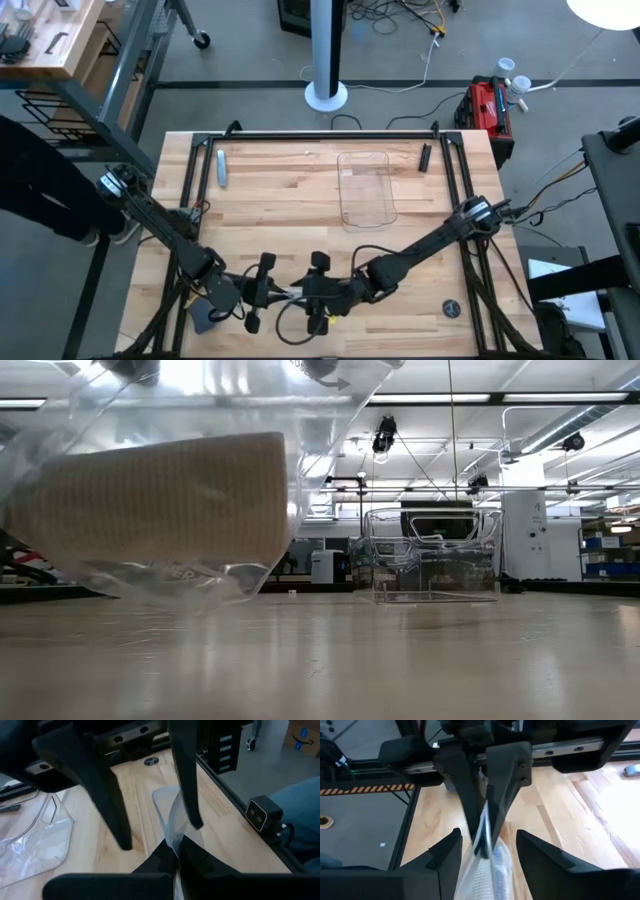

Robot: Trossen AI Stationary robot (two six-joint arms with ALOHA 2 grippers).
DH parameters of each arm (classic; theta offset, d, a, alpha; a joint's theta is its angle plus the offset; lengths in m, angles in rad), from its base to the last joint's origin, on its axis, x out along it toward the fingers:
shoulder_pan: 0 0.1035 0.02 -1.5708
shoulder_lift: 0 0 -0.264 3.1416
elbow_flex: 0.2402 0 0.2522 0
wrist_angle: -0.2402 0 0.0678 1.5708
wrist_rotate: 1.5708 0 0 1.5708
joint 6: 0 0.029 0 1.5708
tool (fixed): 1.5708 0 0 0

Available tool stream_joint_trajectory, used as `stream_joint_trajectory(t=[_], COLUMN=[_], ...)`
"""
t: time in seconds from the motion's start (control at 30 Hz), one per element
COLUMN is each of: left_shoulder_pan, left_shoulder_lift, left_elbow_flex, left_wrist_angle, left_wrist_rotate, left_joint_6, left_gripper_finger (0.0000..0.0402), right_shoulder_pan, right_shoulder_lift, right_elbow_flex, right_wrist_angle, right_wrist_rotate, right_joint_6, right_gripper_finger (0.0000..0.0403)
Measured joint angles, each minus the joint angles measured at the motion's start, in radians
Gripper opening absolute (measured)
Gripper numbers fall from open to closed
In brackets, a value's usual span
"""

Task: Roll bandage
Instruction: Close the transparent zip bag

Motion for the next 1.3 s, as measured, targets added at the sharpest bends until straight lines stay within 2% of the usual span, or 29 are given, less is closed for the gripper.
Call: stream_joint_trajectory(t=[0.33, 0.6, 1.03, 1.1, 1.2, 1.3], left_shoulder_pan=[0.0, -0.002, -0.013, -0.015, -0.015, -0.015], left_shoulder_lift=[0.0, 0.0, 0.0, 0.0, 0.0, 0.0], left_elbow_flex=[0.0, -0.001, -0.002, -0.002, -0.002, -0.002], left_wrist_angle=[-0.008, -0.007, -0.009, -0.008, -0.008, -0.009], left_wrist_rotate=[0.0, 0.005, 0.004, 0.004, 0.004, 0.005], left_joint_6=[-0.003, -0.002, 0.017, 0.018, 0.012, -0.015], left_gripper_finger=[0.0, 0.0, 0.0, 0.0, 0.0, 0.0], right_shoulder_pan=[-0.002, -0.002, -0.002, -0.002, -0.002, -0.002], right_shoulder_lift=[0.0, 0.0, -0.001, -0.001, -0.001, -0.001], right_elbow_flex=[0.0, 0.0, 0.0, 0.0, 0.0, 0.0], right_wrist_angle=[0.013, 0.014, -0.017, -0.018, -0.018, -0.018], right_wrist_rotate=[-0.026, -0.085, -0.104, -0.102, -0.096, -0.095], right_joint_6=[0.0, -0.02, -0.024, -0.015, -0.022, -0.02], right_gripper_finger=[0.0112, 0.0009, 0.0045, 0.004, 0.0009, 0.0004])
